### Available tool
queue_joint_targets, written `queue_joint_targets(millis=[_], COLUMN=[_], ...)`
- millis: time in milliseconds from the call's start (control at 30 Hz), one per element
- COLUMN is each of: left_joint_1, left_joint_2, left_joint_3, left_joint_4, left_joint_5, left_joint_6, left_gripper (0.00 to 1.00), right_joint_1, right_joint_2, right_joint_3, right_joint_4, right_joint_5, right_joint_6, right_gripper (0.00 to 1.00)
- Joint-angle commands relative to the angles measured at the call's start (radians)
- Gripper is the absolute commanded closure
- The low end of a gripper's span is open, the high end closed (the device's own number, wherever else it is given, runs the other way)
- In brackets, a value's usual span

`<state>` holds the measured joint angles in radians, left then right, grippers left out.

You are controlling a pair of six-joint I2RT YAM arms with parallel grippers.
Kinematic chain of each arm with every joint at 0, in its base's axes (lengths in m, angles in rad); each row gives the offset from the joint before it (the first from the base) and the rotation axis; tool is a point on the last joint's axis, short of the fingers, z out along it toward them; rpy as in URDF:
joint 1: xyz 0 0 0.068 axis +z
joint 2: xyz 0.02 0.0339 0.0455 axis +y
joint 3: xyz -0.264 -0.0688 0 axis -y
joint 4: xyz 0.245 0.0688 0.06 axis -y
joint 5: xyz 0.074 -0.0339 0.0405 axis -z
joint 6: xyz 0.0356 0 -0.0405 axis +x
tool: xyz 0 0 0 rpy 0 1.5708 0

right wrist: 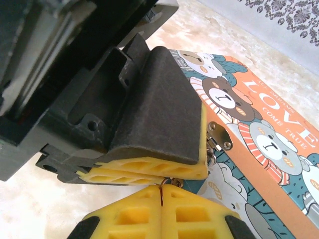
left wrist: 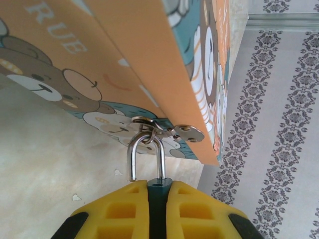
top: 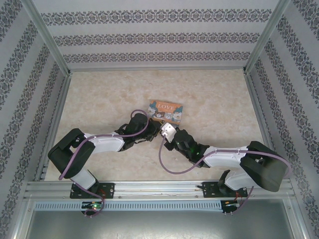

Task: Unlock the padlock with the key

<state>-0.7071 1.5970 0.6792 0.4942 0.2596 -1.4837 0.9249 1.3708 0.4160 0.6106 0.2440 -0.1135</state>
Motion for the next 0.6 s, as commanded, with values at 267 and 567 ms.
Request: queue_joint_targets(millis=[267, 567], left_joint_1=[-0.019, -0.019], left_joint_2=[-0.028, -0.058], left_joint_3=[0.002, 0.016], left_joint_4=[0.001, -0.092], left_joint_5=[0.073, 0.062], left_joint_6=[-0.001, 0.061], left_gripper=[0.83, 0.61], right_joint_1=[-0.024, -0.065], right_joint_2=[0.042, 0.042], right_joint_3=[-0.036, -0.107], right_joint_4=[0.124, 0.130], right_joint_5=[0.023, -0.074], right_joint_6=[0.036, 0.139], right_gripper=[1.00, 1.00])
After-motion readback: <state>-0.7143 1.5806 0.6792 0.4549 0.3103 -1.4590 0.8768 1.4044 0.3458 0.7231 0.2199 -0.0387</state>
